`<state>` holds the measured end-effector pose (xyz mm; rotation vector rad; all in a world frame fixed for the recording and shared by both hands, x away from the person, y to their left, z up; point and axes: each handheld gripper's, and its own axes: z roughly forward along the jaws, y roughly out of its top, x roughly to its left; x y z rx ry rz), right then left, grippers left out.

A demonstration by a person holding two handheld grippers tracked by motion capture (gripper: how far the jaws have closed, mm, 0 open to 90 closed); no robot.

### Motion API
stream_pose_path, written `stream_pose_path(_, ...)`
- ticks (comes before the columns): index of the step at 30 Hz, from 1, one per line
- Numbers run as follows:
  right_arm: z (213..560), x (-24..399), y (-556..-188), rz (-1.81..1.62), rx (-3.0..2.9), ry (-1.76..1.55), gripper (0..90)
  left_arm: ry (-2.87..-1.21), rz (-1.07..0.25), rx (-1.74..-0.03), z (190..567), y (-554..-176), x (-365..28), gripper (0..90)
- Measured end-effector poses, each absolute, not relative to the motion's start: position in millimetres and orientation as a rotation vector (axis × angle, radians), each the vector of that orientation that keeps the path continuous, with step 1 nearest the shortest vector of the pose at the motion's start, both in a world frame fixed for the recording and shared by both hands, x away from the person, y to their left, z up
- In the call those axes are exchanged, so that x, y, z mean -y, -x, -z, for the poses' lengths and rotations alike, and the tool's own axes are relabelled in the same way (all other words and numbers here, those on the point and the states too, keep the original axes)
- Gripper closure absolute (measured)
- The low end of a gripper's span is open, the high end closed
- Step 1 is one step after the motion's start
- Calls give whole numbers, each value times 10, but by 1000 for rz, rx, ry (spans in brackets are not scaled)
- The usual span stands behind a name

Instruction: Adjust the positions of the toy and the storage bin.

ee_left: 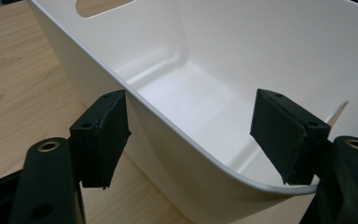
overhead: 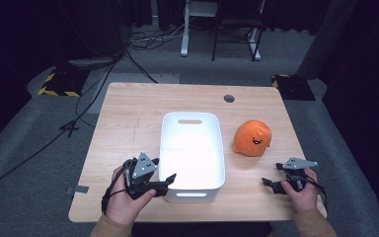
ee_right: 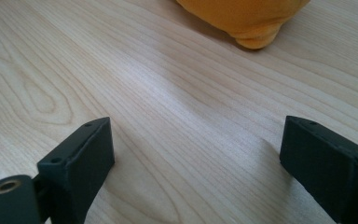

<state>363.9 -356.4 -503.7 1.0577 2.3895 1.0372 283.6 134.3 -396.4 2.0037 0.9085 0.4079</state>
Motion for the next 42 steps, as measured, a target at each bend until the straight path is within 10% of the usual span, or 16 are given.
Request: stream_pose_path(42,5039,3564,-3639,-1042,-2400,-1037,101,-2024,-354,-877,3963,-2489,-1067,270)
